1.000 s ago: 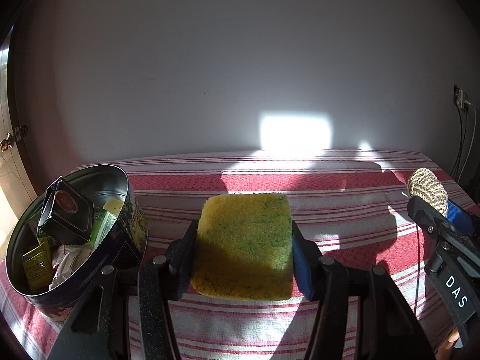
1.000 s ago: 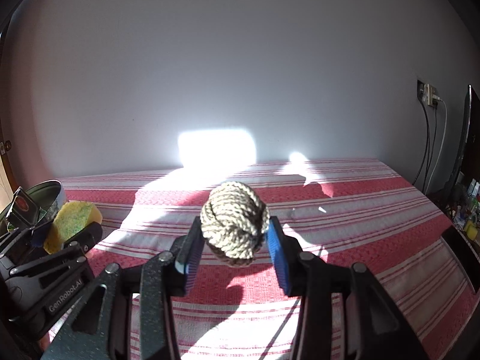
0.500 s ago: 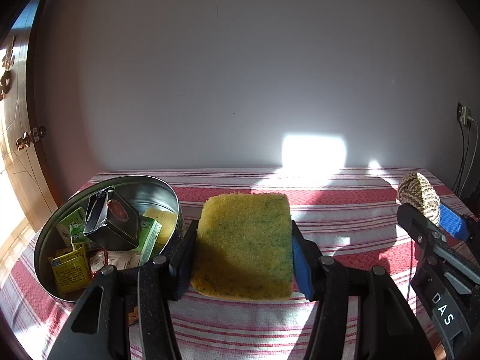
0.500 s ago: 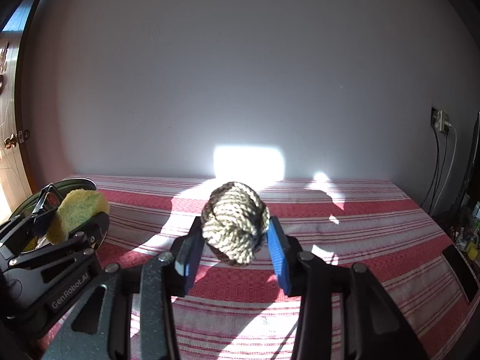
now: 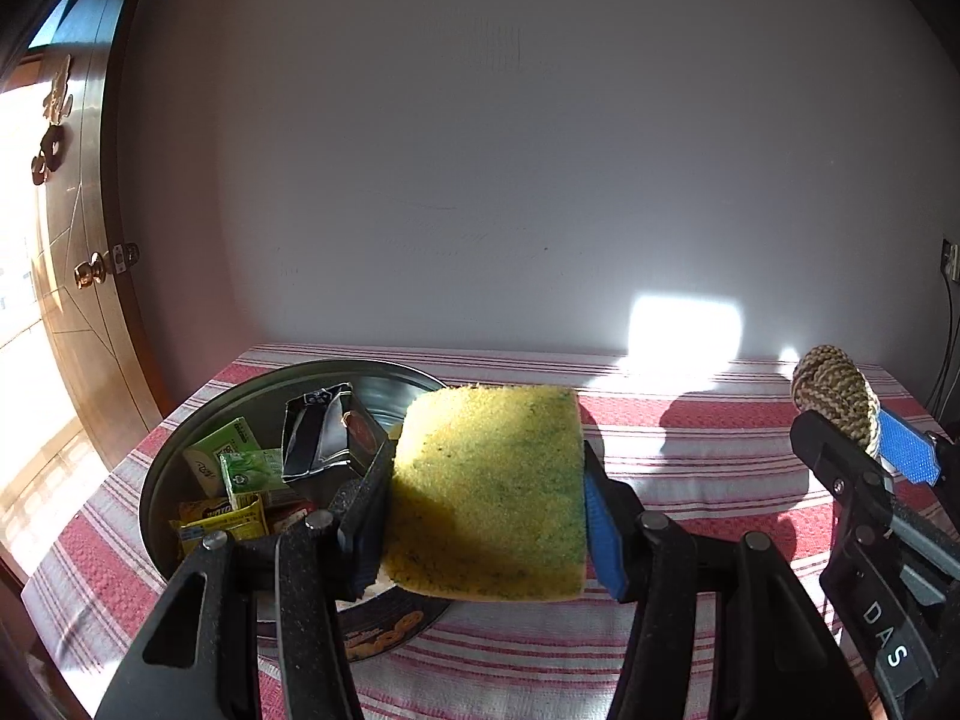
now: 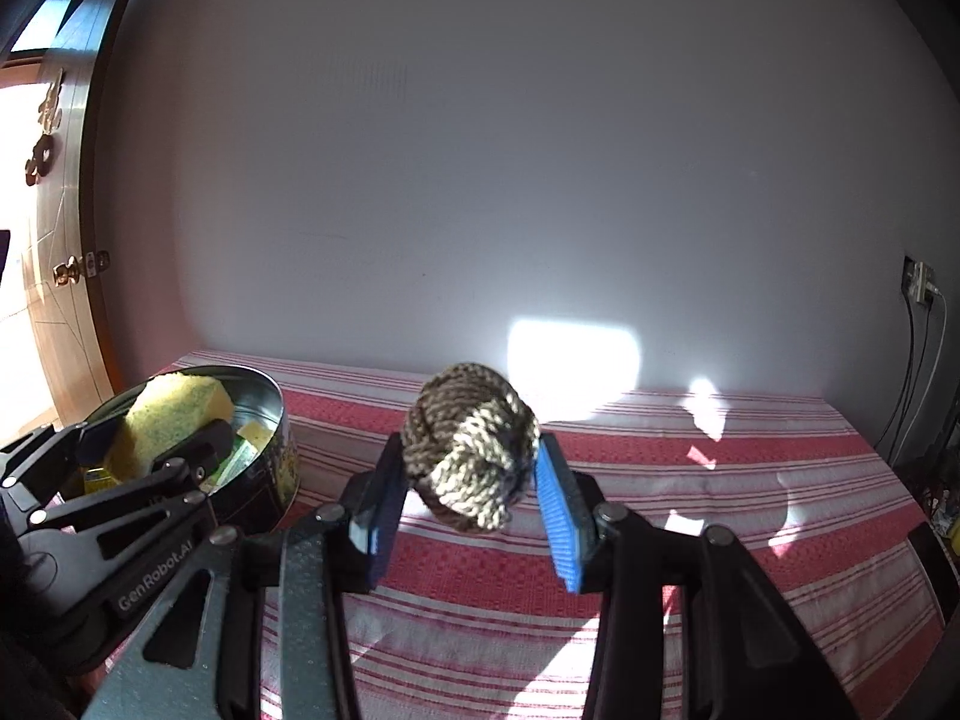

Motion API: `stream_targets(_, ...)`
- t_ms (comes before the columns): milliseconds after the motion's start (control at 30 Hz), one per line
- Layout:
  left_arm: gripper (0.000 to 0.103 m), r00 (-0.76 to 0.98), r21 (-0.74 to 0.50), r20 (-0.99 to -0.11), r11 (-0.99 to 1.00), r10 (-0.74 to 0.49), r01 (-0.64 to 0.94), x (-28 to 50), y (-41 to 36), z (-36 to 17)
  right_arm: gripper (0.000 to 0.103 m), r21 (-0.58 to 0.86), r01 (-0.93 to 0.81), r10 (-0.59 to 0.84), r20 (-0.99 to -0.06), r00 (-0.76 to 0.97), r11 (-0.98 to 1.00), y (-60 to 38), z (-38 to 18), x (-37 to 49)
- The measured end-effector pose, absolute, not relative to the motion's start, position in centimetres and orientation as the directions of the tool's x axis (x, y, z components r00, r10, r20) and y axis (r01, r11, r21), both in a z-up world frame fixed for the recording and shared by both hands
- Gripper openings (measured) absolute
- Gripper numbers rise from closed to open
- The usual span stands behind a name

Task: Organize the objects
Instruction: 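Lift the sponge and twine ball and carry both over the tin, then lower the sponge and twine ball into the tin and open both tools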

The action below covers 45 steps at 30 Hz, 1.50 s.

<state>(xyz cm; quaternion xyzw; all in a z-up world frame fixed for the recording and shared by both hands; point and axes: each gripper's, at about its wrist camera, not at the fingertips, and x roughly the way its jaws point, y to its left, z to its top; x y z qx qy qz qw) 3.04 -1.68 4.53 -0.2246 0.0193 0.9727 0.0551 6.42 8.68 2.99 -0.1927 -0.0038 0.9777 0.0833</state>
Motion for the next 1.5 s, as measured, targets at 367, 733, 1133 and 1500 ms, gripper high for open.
stream_targets(367,0.058,-0.893,0.007,-0.449,-1.000,0.017,-0.022,2.9,-6.7,4.9,0.042,-0.032,-0.058,0.065,-0.363,-0.930,-0.998,4.4,4.0,5.7)
stream_targets(733,0.058,-0.891,-0.006,-0.450,-0.998,-0.055,0.065,2.2,-11.6,5.1,0.042,-0.027,0.026,-0.015,-0.357,-0.934,-0.999,0.6,4.6,4.6)
stream_targets(1133,0.058,-0.875,-0.022,-0.472,-0.991,-0.106,0.132,0.7,-15.7,4.7,0.042,-0.026,0.096,-0.081,-0.351,-0.933,-0.995,-3.4,5.3,2.8)
stream_targets(1500,0.058,-0.861,-0.031,-0.491,-0.985,-0.133,0.170,-1.0,-18.1,4.4,0.042,-0.043,0.121,-0.098,-0.360,-0.928,-0.992,-5.8,5.6,0.7)
